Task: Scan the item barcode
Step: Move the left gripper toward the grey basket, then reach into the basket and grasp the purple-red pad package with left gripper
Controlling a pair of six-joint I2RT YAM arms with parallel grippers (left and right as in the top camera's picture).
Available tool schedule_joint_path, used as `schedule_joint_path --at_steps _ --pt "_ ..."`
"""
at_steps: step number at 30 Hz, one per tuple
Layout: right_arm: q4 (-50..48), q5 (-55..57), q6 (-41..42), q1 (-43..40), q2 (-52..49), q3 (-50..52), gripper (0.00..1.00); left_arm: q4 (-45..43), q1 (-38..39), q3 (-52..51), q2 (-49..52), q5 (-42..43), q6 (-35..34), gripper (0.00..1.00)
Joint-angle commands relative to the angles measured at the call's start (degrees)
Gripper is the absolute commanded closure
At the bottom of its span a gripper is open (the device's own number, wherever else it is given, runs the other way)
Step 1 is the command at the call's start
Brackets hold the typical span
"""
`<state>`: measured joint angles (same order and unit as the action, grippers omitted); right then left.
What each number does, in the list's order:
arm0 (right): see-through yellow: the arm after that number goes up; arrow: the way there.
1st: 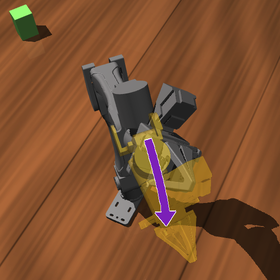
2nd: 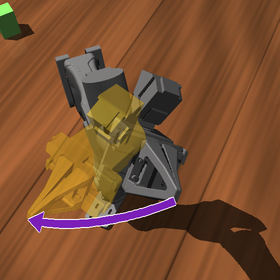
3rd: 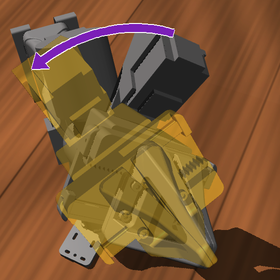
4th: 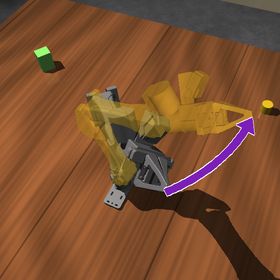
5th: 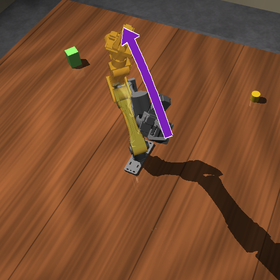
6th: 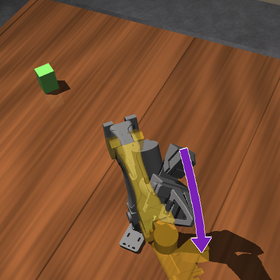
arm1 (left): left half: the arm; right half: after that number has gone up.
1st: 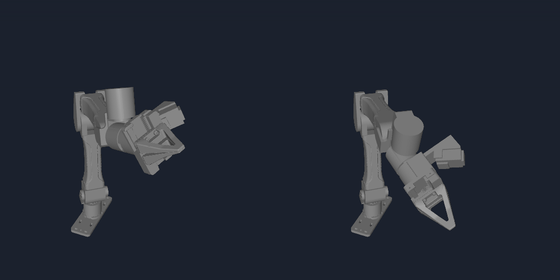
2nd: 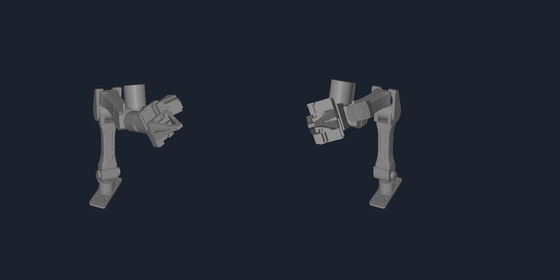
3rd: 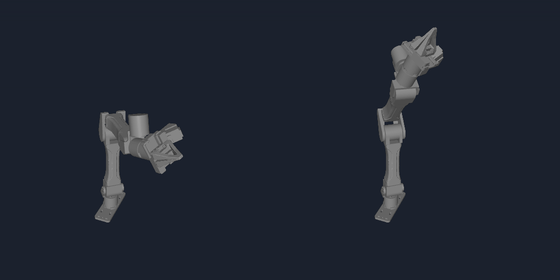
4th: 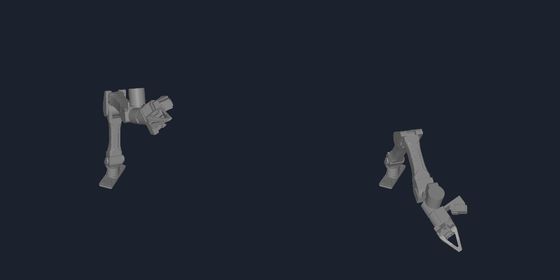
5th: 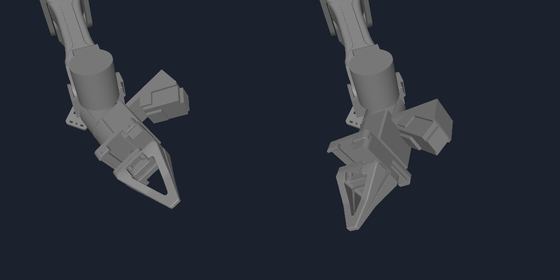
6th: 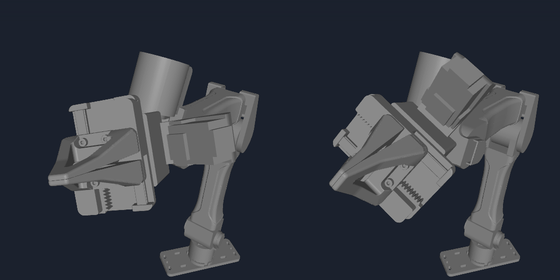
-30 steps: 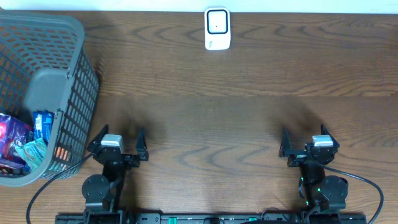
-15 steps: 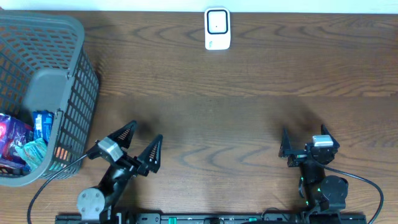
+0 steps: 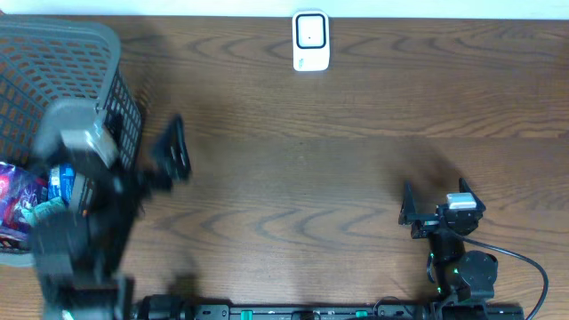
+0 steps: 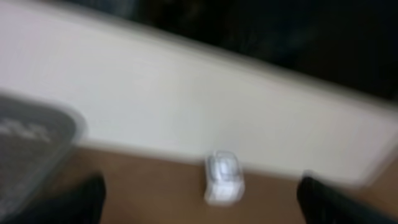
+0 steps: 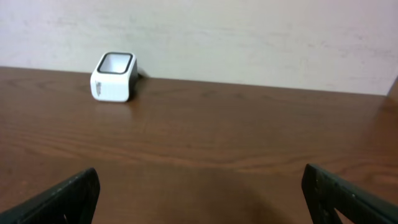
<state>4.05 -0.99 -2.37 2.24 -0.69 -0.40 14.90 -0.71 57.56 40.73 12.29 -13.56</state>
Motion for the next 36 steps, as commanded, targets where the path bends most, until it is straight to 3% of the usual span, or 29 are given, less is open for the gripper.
schedule_joint_path --at_steps 1,6,8,18,21,27,29,31,36 --pt "0.26 0.48 -0.7 -0.37 0.31 0.09 0.01 14.4 -1.11 21.55 16.9 -15.74 12.39 0.02" --pt "0.26 0.48 -0.7 -0.37 0.31 0.09 0.01 43.28 -8.48 59.93 41.7 -31.85 14.16 0.02" --pt "0.26 0.46 -0.7 -0.37 0.31 0.09 0.01 46.01 -11.06 64.72 44.83 -31.1 13.31 0.02" --pt "0.26 0.48 -0.7 -0.37 0.31 0.09 0.01 47.71 -17.07 65.33 46.73 -31.54 13.75 0.02" --pt "0.26 0.46 -0.7 -0.37 0.31 0.09 0.01 49.83 -21.99 64.26 48.39 -34.23 13.46 0.02" --pt "0.26 0.48 -0.7 -0.37 0.31 0.09 0.01 54.97 -32.3 60.98 53.46 -34.34 4.13 0.02" --pt "0.26 0.46 -0.7 -0.37 0.31 0.09 0.01 59.3 -34.32 60.67 55.43 -30.67 0.5 0.02" --pt "0.26 0.46 -0.7 -0.37 0.31 0.09 0.01 61.44 -36.06 60.41 59.06 -24.76 0.85 0.02" --pt "0.26 0.48 -0.7 -0.37 0.31 0.09 0.01 63.89 -36.24 60.39 66.12 -25.83 0.94 0.02"
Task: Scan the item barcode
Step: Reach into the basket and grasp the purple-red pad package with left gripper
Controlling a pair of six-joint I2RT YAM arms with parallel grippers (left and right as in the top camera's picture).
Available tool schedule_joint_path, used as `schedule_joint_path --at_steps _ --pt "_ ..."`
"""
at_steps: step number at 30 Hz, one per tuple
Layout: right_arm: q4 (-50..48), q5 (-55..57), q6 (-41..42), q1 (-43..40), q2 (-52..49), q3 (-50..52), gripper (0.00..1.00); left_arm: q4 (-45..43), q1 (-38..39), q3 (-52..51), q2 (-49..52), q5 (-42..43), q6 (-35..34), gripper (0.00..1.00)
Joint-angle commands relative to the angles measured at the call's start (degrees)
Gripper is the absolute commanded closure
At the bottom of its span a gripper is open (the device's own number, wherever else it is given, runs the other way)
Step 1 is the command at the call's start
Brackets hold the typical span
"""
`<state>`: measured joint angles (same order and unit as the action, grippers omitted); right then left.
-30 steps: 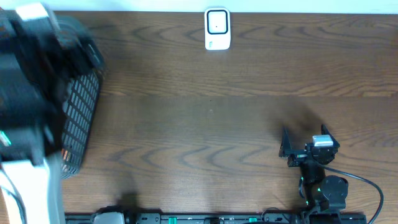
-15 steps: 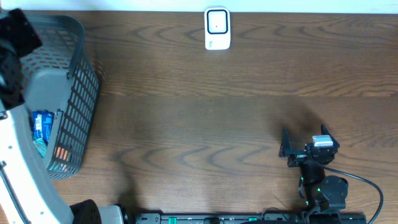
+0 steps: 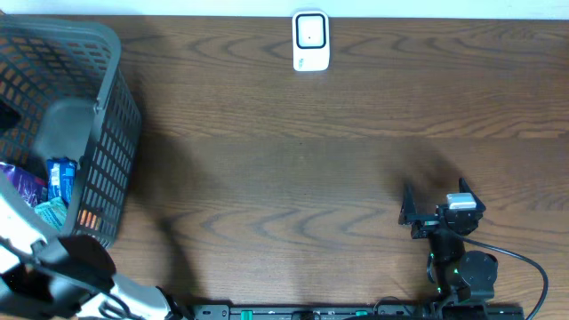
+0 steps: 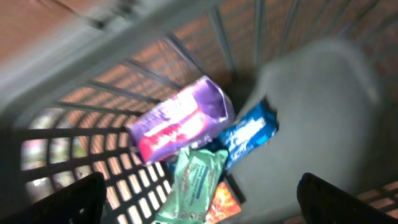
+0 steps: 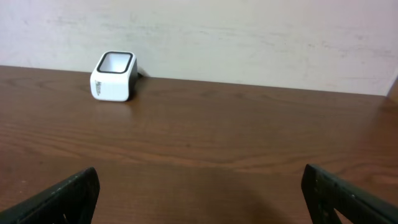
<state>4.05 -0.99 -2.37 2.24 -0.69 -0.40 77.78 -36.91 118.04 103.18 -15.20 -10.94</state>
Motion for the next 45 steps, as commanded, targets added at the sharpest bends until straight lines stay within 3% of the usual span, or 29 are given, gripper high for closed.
schedule_joint_path --at_steps 1,4,7,32,35,37,45 --pt "0.26 0.46 -0.7 -0.37 0.31 0.09 0.01 1.36 -0.04 -0.09 4.92 1.22 -2.12 0.02" --pt "0.26 0.48 -0.7 -0.37 0.31 0.09 0.01 3.8 0.0 -0.22 8.72 -6.99 -10.62 0.02" --pt "0.26 0.46 -0.7 -0.37 0.31 0.09 0.01 4.46 -0.04 -1.27 11.32 -11.69 -14.88 0.02" --pt "0.26 0.48 -0.7 -0.37 0.31 0.09 0.01 -18.49 -0.04 -19.63 13.22 -11.85 -15.93 0.03" --pt "0.26 0.48 -0.7 -0.37 0.31 0.09 0.01 -18.56 -0.04 -19.63 13.22 -11.87 -15.74 0.67" --pt "0.26 0.48 -0.7 -0.37 0.31 0.09 0.01 -18.51 -0.04 -19.63 13.22 -11.85 -15.74 0.92" --pt "0.26 0.46 -0.7 -0.37 0.31 0.09 0.01 -14.86 0.24 -18.67 10.93 -9.81 -15.76 0.93"
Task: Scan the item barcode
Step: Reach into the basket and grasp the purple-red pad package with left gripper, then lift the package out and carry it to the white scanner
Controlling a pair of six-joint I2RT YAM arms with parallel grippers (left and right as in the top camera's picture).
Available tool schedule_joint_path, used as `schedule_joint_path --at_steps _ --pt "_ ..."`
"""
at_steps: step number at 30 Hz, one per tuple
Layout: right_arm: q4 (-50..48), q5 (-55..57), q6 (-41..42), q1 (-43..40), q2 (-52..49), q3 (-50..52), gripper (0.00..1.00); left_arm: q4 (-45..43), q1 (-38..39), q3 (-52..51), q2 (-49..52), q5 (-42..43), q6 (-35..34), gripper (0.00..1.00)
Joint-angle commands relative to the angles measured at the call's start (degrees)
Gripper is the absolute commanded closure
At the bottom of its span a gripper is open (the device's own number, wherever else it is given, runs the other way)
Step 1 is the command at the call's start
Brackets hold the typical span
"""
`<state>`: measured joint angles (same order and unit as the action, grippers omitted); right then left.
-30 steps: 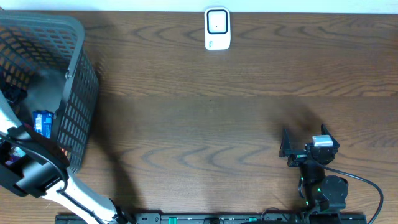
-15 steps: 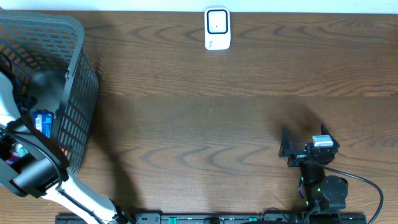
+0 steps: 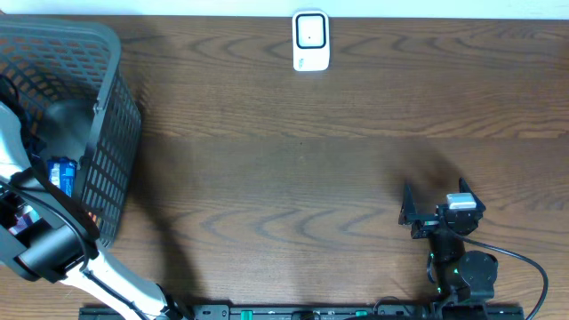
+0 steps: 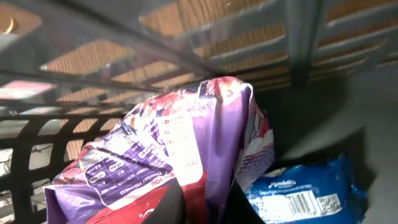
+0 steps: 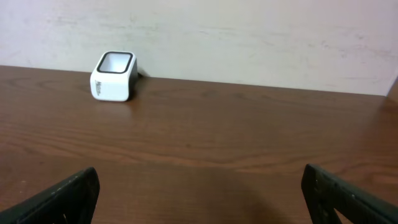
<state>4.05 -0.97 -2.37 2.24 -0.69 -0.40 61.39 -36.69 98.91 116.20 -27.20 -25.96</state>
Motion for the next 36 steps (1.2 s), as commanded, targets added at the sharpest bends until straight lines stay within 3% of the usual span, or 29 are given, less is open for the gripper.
schedule_joint_path --at_steps 1,14,18,21,26,36 --pt "0.26 0.46 -0.7 -0.37 0.31 0.09 0.01 1.57 0.15 0.63 -3.32 3.26 -0.74 0.93" --pt "0.26 0.44 -0.7 -0.37 0.31 0.09 0.01 -8.98 5.6 0.76 -30.45 24.3 -0.74 0.93" --pt "0.26 0.44 -0.7 -0.37 0.31 0.09 0.01 -13.4 10.34 0.76 -38.93 25.38 -0.79 0.93" --pt "0.26 0.44 -0.7 -0.37 0.31 0.09 0.01 -16.72 17.75 0.74 -44.22 32.11 -0.83 0.93" --pt "0.26 0.46 -0.7 -0.37 0.31 0.09 0.01 -19.78 30.25 0.74 -45.66 41.24 -0.98 0.93" --pt "0.26 0.44 -0.7 -0.37 0.31 0.09 0.01 -18.14 53.22 0.68 -37.31 41.11 2.16 0.93"
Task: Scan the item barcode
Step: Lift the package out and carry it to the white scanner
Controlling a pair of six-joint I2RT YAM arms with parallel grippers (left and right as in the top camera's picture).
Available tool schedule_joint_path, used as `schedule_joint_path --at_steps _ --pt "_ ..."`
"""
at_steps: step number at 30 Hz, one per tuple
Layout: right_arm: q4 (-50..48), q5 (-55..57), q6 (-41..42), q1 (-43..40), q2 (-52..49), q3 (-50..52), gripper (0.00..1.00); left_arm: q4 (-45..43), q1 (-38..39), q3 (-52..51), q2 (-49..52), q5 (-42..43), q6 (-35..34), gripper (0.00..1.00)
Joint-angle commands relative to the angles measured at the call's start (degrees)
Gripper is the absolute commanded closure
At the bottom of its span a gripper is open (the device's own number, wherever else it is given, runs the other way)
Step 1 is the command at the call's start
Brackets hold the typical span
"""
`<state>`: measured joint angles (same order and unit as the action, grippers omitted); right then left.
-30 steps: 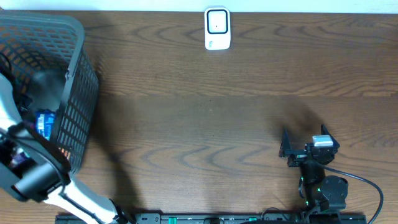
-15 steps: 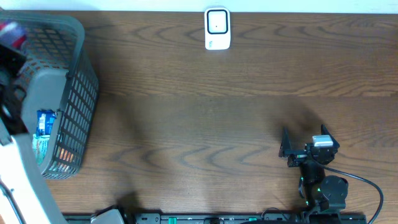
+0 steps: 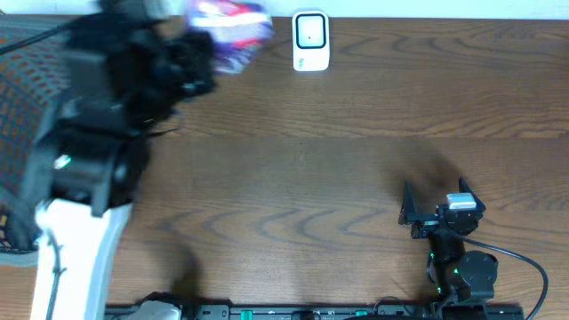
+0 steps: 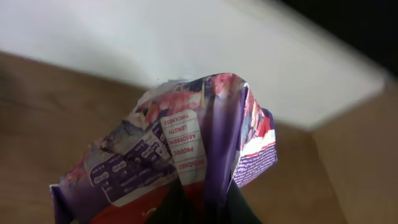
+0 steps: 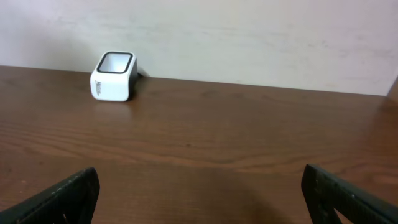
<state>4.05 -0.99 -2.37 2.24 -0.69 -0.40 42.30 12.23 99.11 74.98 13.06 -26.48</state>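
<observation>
A purple and red packet (image 3: 228, 25) hangs in the air near the table's far edge, just left of the white barcode scanner (image 3: 310, 41). My left gripper (image 4: 200, 208) is shut on the packet (image 4: 180, 149), which fills the left wrist view and hides the scanner there. The left arm (image 3: 107, 116) is blurred in the overhead view. My right gripper (image 3: 422, 213) rests open at the near right, nothing between its fingers. The right wrist view shows the scanner (image 5: 114, 76) far off at the back left.
A grey mesh basket (image 3: 18, 53) stands at the far left, mostly hidden under the left arm. A pale wall (image 5: 249, 37) runs along the table's back edge behind the scanner.
My left gripper, then shut on the purple packet inside the basket, now holds it in the air left of the scanner. The right arm has not moved.
My left gripper was open beside the basket, facing the scanner. Then it hung open over the basket's packets. Then it was shut on the purple packet inside the basket. Now the packet is out and near the scanner. The right gripper stayed open throughout.
</observation>
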Motion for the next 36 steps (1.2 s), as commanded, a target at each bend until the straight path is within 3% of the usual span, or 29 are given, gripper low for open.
schedule_joint_path --at_steps 1,7,10,14,27,30,33,36 --pt "0.26 0.48 -0.7 -0.37 0.31 0.09 0.01 2.05 6.58 0.44 7.02 0.87 2.97 0.93" --pt "0.26 0.46 -0.7 -0.37 0.31 0.09 0.01 0.59 11.26 0.44 18.38 0.52 10.69 0.93" --pt "0.26 0.48 -0.7 -0.37 0.31 0.09 0.01 -2.47 12.52 0.44 24.04 -3.48 13.4 0.92" --pt "0.26 0.48 -0.7 -0.37 0.31 0.09 0.01 -4.74 13.35 0.44 30.18 -11.1 13.38 0.93" --pt "0.26 0.48 -0.7 -0.37 0.31 0.09 0.01 -3.15 17.14 0.44 39.6 -10.73 13.09 0.92" --pt "0.26 0.48 -0.7 -0.37 0.31 0.09 0.01 -2.64 18.38 0.44 39.58 -10.71 13.09 0.67" --pt "0.26 0.46 -0.7 -0.37 0.31 0.09 0.01 -1.31 19.5 0.44 39.3 -8.07 13.14 0.56" --pt "0.26 0.48 -0.7 -0.37 0.31 0.09 0.01 -0.37 19.56 0.46 37.88 -2.71 13.11 0.53"
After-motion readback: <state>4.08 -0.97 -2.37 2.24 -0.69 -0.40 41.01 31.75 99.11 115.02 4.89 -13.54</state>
